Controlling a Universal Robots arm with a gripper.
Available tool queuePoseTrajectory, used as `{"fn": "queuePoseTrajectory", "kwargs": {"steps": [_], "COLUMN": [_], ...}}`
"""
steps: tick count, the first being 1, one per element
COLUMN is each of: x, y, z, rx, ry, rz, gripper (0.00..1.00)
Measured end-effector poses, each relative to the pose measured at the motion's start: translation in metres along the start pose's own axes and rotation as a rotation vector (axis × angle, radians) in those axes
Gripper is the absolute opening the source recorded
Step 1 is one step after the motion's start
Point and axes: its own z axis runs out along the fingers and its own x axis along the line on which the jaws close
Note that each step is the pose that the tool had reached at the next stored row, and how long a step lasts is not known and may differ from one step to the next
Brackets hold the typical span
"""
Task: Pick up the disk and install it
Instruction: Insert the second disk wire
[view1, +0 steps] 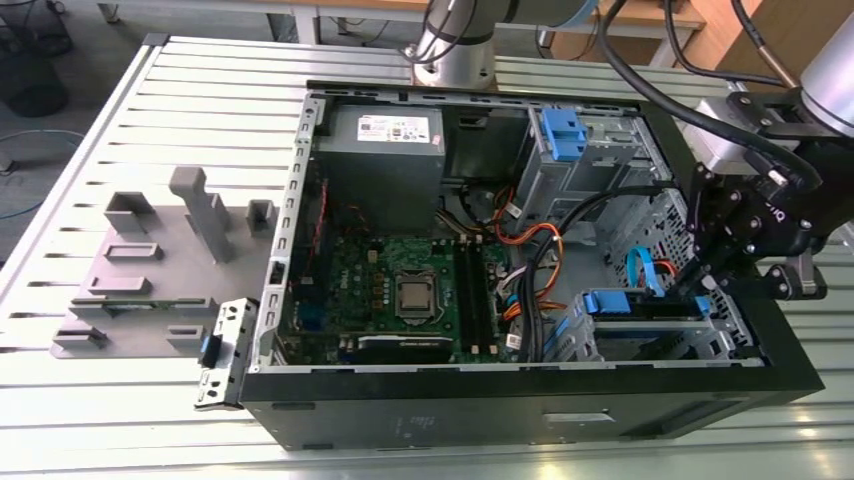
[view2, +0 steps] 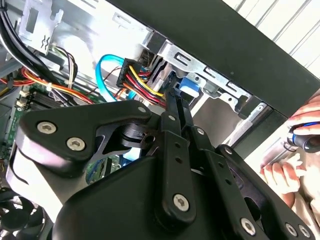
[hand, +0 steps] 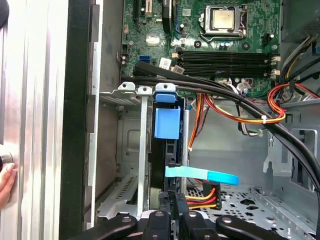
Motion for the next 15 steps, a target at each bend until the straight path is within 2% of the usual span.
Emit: {"fn": "queuePoseTrajectory", "kwargs": {"steps": [1,2,4,5,15], "x": [0.0000,-0.0001,-0.0001,-0.0004,-0.0057], "y": [0.0002,0.0002,0.0003,0.0003,0.0025], "z": [0.0001,0.0000,-0.0001,0.0000,0.0008], "rx": [-0.0001,-0.0001,-0.0007,-0.0009,-0.0008], "ry": [0.0035,0.0128,0.0435,0.0514,0.0521], "rz": [-0.001,-0.002,-0.004,-0.004,-0.005], "gripper": [0.16,0.16,0.16,0.16,0.16]}}
